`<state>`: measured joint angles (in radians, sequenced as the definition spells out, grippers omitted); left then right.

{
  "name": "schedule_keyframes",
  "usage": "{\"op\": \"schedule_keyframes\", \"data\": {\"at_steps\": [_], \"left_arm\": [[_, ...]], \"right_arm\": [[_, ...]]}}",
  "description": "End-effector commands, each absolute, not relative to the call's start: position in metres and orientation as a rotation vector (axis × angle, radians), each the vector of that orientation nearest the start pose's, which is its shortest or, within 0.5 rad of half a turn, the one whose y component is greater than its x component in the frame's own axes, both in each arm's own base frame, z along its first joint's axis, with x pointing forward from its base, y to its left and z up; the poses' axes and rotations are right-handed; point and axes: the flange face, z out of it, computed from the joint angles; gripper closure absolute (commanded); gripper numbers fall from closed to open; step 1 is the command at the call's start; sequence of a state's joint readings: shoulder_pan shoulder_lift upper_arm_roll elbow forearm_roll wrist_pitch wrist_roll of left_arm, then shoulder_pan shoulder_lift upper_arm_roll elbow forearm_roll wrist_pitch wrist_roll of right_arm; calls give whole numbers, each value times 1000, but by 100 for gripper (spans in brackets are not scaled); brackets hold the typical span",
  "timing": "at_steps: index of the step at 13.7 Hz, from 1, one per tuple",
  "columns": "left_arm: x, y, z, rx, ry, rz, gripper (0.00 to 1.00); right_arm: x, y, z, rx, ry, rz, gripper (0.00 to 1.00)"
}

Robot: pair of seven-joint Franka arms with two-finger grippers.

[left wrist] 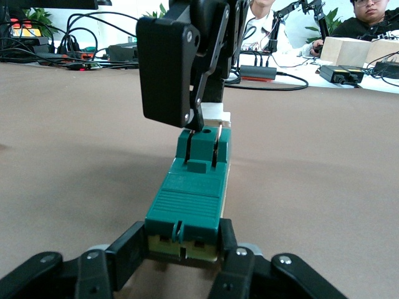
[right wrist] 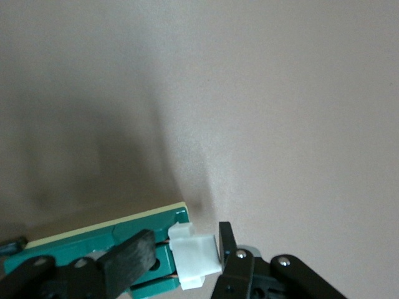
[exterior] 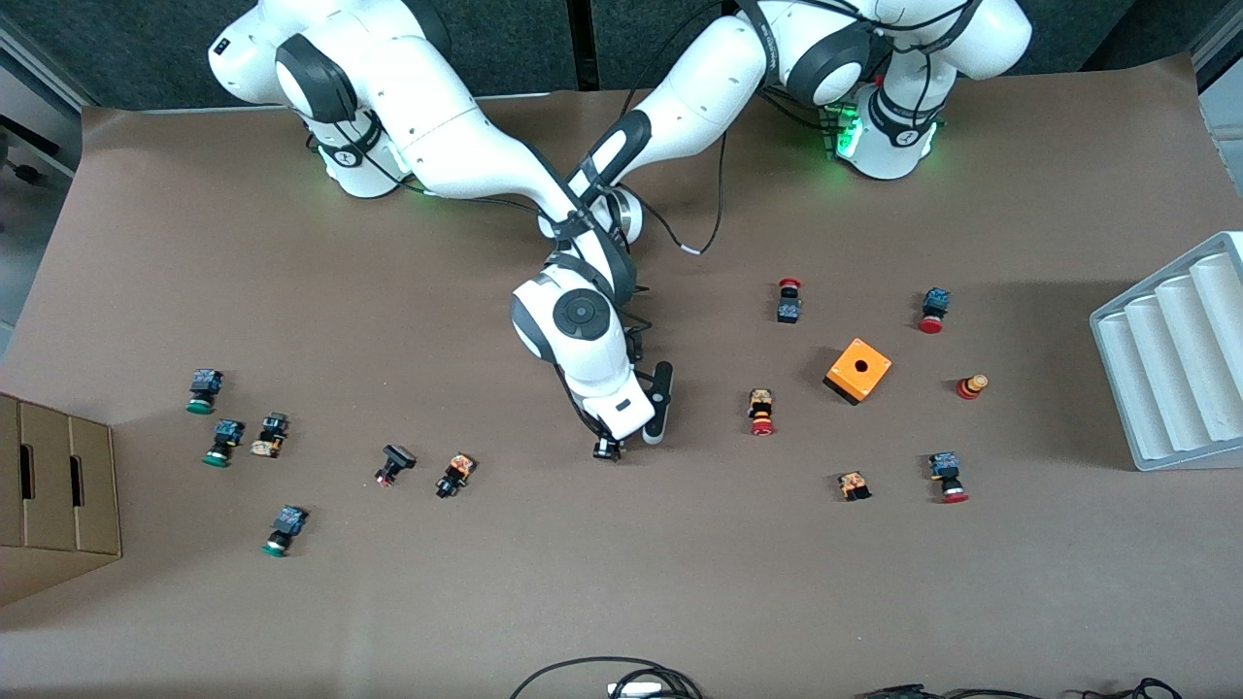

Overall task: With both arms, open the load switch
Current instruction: 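Close the right gripper around the white lever handle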

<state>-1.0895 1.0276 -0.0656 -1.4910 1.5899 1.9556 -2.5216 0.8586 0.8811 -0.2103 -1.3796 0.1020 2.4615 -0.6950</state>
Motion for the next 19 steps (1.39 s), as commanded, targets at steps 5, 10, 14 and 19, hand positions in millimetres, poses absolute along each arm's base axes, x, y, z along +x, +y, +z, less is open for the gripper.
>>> {"op": "schedule_keyframes", "data": {"at_steps": [5,10,14,19], "left_arm": [[342,-589,55,-2496,-299,-1764,60],[342,-589,55,-2496,-299,-1764,60],[342,-589,55,-2497,-301,-1763,60],[342,-589,55,-2496,-299,-1764,60]], "right_arm": [[578,479,214,-2500,-2028,-339,53],[577,477,218,-2496,-2034,-331,53],[576,472,222,-2497,-2031,-323,53],[573,474,222,-2495,-2033,-308,54]]}}
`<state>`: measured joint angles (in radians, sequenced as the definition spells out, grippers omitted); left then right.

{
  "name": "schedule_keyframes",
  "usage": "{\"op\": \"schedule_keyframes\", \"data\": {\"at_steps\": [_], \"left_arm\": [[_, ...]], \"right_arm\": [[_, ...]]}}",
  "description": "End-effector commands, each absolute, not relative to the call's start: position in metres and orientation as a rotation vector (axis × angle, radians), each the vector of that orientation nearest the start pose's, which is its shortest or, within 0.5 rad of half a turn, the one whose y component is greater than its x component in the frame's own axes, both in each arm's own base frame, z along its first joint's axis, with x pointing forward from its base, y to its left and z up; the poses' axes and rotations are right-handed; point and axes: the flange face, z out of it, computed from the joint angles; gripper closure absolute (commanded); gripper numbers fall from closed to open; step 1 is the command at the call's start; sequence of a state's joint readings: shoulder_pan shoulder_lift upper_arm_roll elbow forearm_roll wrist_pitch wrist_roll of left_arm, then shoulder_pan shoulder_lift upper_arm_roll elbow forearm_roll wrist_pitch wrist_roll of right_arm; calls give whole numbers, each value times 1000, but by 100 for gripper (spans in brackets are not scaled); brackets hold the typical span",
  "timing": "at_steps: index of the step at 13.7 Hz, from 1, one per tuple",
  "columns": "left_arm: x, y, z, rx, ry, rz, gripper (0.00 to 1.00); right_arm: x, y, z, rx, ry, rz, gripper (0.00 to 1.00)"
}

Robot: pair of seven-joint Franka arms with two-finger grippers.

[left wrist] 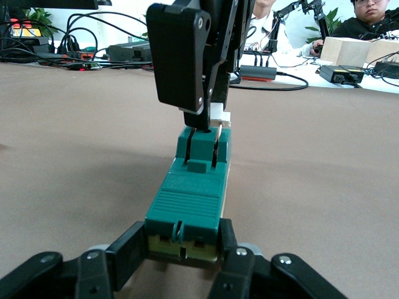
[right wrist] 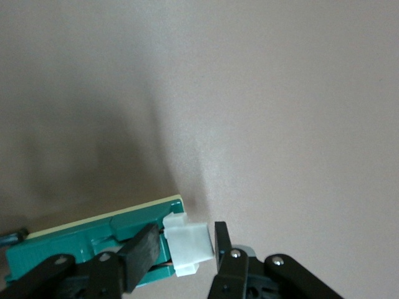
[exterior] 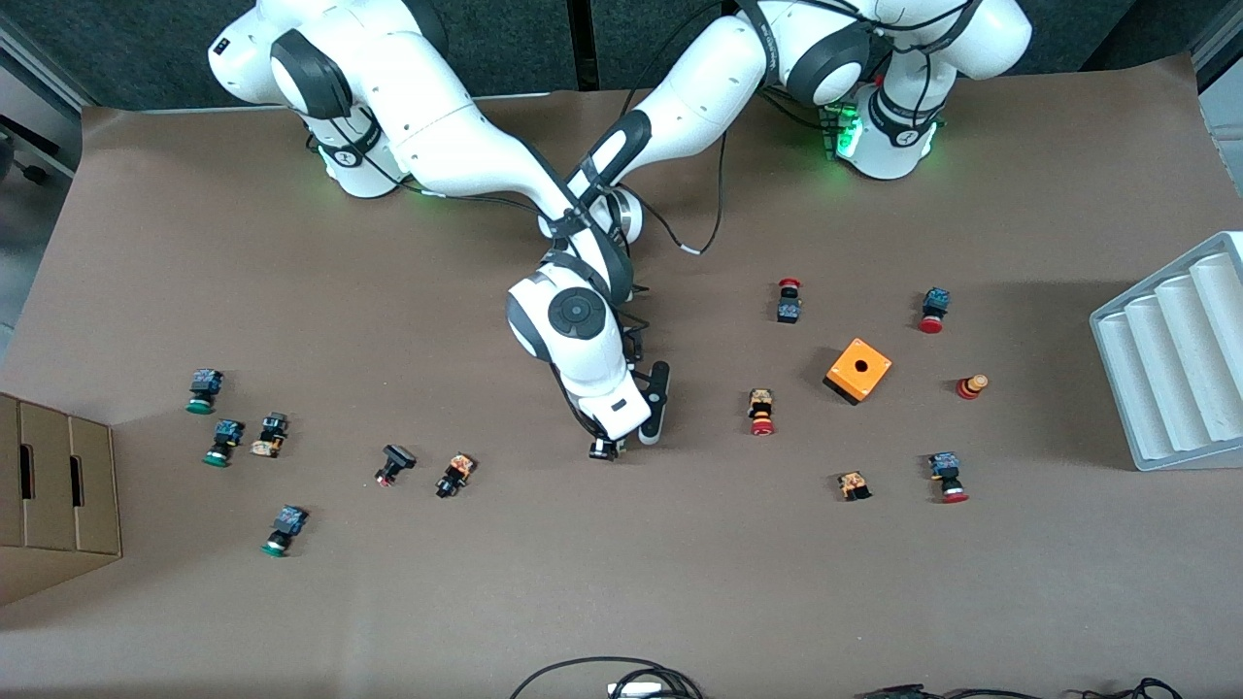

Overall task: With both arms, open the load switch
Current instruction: 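Close the right gripper around the white lever handle, then push the white lever down toward the switch base with the right gripper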

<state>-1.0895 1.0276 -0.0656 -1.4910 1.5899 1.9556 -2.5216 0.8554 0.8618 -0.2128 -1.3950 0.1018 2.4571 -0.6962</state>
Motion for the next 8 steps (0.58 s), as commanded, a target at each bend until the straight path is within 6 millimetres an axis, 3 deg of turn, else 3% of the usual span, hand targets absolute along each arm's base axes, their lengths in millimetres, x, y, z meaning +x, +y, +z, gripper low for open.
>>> {"op": "schedule_keyframes", "data": {"at_steps": [1,8], "left_arm": [[342,-589,55,-2496,-299,-1764,60],[342,-589,55,-2496,-299,-1764,60]], "right_arm": [[572,474,221,-2497,-2031,-298,54],[567,474,223,-2494,-2029,-272,54]]}}
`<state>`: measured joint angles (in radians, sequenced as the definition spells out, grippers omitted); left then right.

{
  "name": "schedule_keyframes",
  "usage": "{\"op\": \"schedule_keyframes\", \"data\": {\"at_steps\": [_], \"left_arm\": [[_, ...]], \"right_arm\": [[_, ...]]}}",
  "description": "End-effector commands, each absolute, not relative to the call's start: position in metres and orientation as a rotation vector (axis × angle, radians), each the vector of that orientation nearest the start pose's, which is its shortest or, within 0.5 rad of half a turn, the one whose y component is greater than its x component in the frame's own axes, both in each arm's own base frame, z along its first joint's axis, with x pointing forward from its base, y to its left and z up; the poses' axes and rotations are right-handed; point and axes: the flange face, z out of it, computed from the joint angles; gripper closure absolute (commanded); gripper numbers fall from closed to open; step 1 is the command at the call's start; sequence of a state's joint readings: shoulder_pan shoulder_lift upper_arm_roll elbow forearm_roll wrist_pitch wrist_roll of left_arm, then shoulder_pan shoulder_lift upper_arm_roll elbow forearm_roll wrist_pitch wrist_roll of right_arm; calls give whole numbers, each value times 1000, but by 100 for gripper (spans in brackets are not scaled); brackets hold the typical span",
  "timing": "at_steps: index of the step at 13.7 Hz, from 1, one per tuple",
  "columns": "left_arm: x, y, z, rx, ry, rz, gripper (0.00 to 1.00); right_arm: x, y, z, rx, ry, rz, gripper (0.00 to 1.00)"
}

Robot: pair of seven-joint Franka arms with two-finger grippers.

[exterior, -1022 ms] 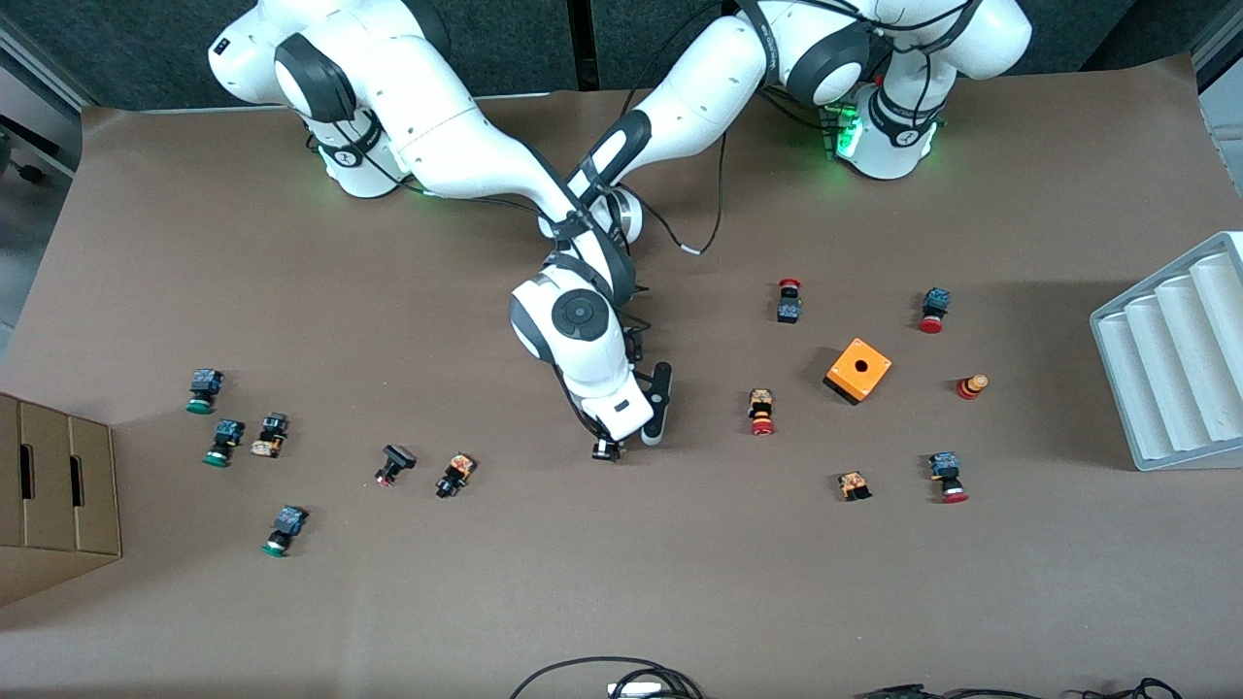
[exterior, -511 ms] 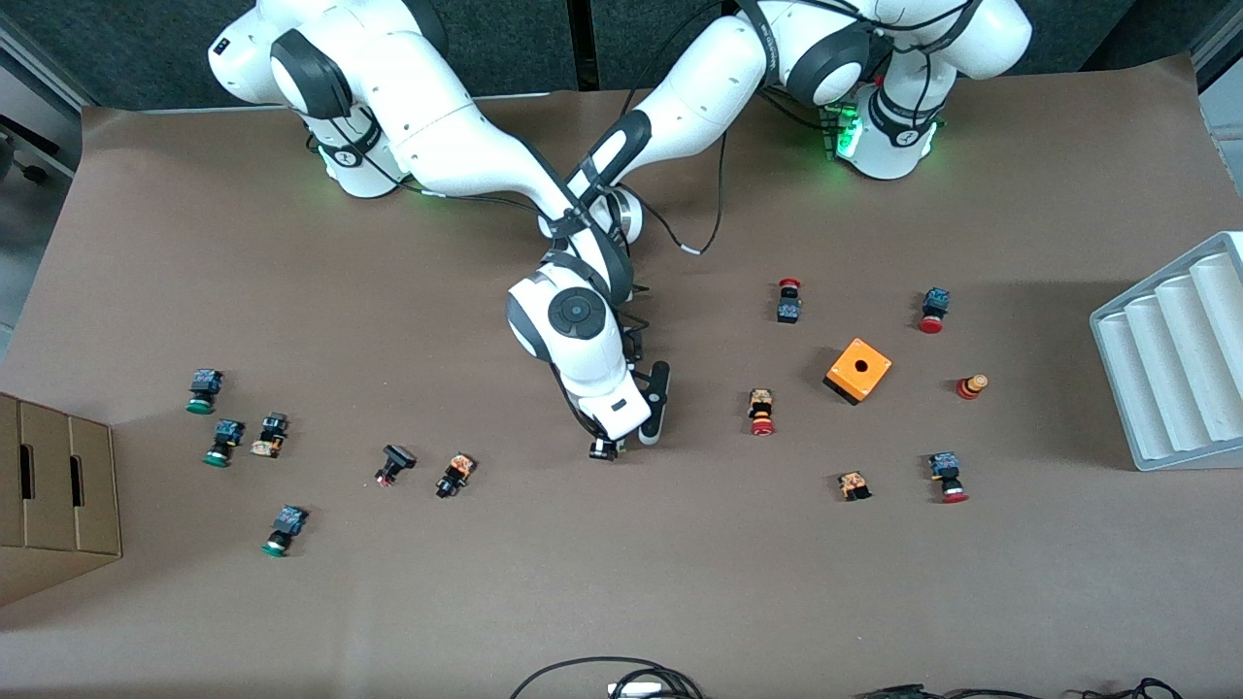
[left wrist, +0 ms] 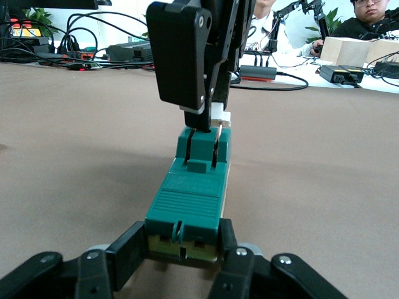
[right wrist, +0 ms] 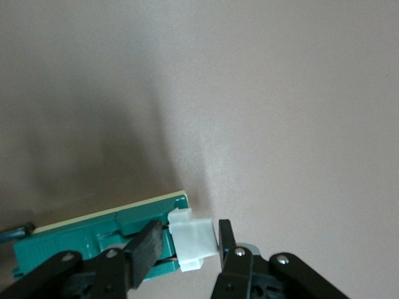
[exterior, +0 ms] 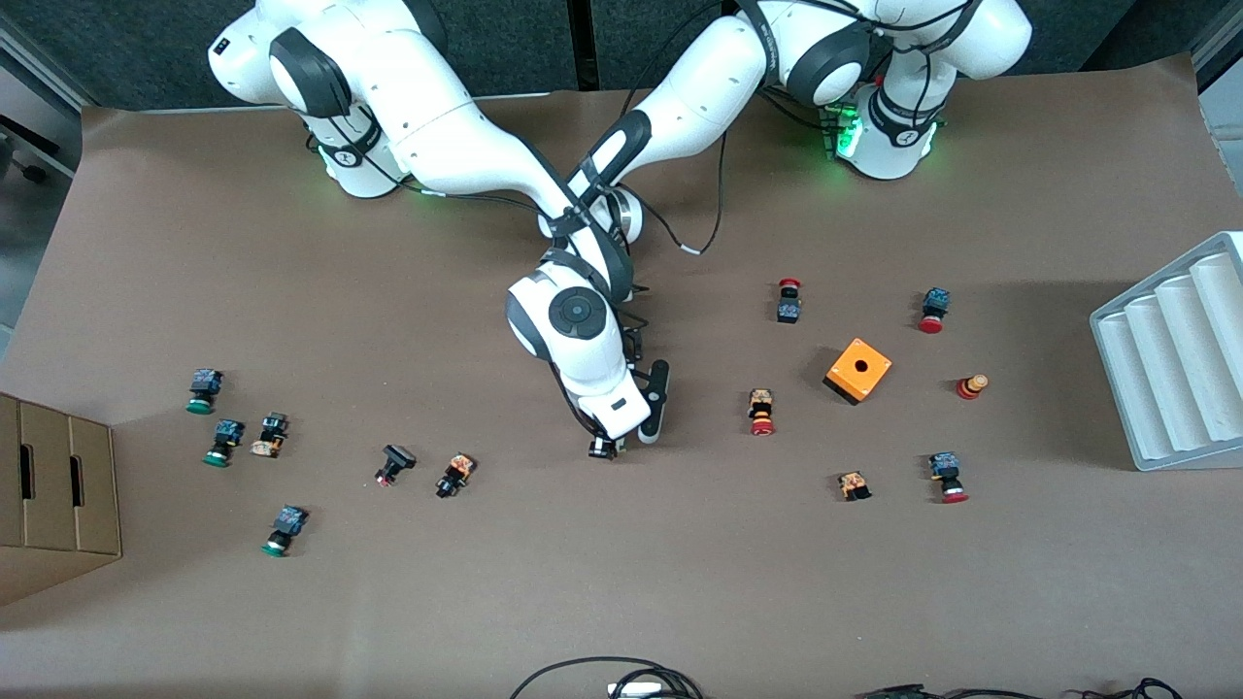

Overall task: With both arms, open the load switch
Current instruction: 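Push the white lever down toward the switch base with the right gripper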

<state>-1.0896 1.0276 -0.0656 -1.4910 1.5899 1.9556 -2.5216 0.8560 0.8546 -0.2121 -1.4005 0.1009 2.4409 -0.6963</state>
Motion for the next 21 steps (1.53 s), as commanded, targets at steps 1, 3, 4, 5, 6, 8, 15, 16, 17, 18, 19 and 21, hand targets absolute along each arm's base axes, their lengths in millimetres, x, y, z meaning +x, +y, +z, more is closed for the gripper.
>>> {"op": "schedule_keyframes", "data": {"at_steps": [1,3,4,5,6,8,15,16,17,18,19,21], "left_arm": [[342,-589,55,-2496,-299,-1764,60],[342,-589,55,-2496,-297,-1764,60],[342,-589,55,-2496,-299,-1764,60],[342,-589,55,-2496,-299,-1764,60],[342,-589,55,-2496,-297,-1764,60],[341,-590,55,-2498,-296,-1763,60],[342,-590,56,-2496,-296,-1764,60],[342,-590,56,-2498,-296,-1763,60],[342,-590,56,-2498,-294,-1765,60],[342,-590,56,-2498,-296,-1763,60],[342,-590,56,-2498,-296,-1763,60],[342,-590,57,-2497,-293,-1761,60]], "right_arm": [[567,473,224,-2495,-2027,-274,54],[566,473,224,-2492,-2031,-272,54],[565,474,225,-2493,-2028,-262,54],[564,474,226,-2494,-2027,-247,54],[564,474,228,-2492,-2028,-242,54],[562,475,230,-2491,-2028,-227,54],[556,477,239,-2484,-2030,-204,54],[556,476,238,-2485,-2030,-199,54],[556,477,239,-2486,-2028,-202,54],[555,477,239,-2486,-2028,-199,54],[555,477,241,-2486,-2027,-204,54],[553,476,241,-2487,-2024,-194,54]]}}
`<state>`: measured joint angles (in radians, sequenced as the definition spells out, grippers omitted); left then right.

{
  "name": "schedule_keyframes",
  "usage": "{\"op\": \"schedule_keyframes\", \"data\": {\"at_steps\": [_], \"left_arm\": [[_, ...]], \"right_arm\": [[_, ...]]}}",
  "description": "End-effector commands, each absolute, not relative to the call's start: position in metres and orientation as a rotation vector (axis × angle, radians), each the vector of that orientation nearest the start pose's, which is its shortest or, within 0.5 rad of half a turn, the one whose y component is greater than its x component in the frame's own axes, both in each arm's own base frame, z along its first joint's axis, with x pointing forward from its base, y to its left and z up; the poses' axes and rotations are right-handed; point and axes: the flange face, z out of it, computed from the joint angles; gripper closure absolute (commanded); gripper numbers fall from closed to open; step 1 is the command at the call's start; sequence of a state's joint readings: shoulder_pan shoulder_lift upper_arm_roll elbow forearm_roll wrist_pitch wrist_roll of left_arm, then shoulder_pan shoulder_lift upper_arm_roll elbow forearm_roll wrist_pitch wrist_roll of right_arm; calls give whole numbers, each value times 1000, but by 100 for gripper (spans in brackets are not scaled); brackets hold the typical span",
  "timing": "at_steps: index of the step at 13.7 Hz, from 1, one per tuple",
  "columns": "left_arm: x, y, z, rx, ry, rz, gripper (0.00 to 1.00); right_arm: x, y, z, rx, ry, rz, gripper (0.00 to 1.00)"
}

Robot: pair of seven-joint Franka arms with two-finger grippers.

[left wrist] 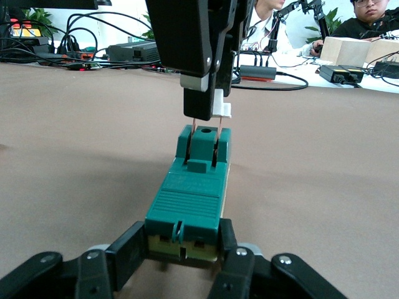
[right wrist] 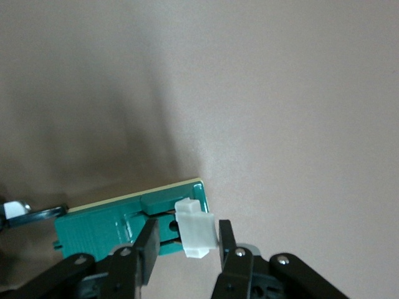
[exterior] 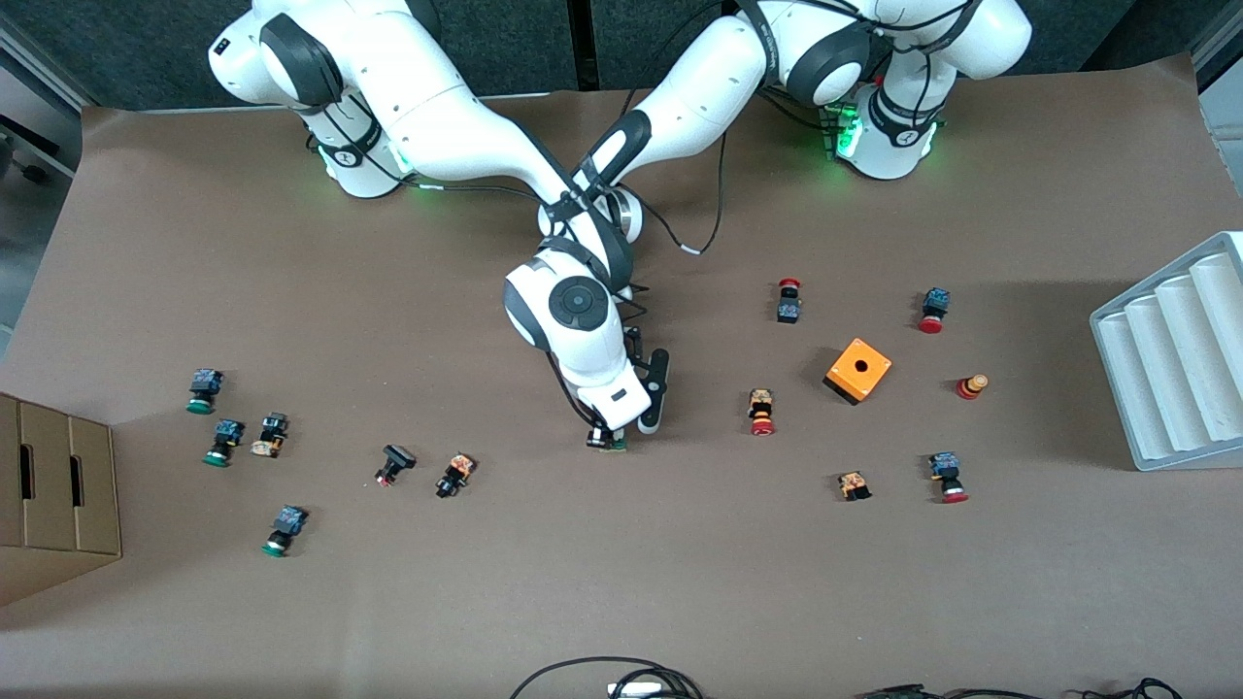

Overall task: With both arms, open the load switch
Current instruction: 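Push the white lever down toward the switch base with the right gripper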

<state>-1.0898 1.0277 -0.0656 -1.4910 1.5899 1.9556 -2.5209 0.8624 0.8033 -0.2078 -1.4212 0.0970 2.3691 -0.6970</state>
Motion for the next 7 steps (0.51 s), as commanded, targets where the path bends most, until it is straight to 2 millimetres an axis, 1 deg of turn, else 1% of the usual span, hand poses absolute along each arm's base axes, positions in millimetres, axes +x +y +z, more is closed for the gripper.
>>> {"op": "schedule_keyframes", "data": {"at_steps": [1,6,7], "left_arm": [[342,-591,58,-2497,-294,-1763,60],[342,-591,59,-2497,-294,-1764,60],[342,-591,59,-2497,-293,-1764,60]], "right_arm": [[552,475,243,-2486,-2025,-196,54],[551,474,248,-2482,-2025,-201,54],[549,473,247,-2485,-2021,-193,54]]}}
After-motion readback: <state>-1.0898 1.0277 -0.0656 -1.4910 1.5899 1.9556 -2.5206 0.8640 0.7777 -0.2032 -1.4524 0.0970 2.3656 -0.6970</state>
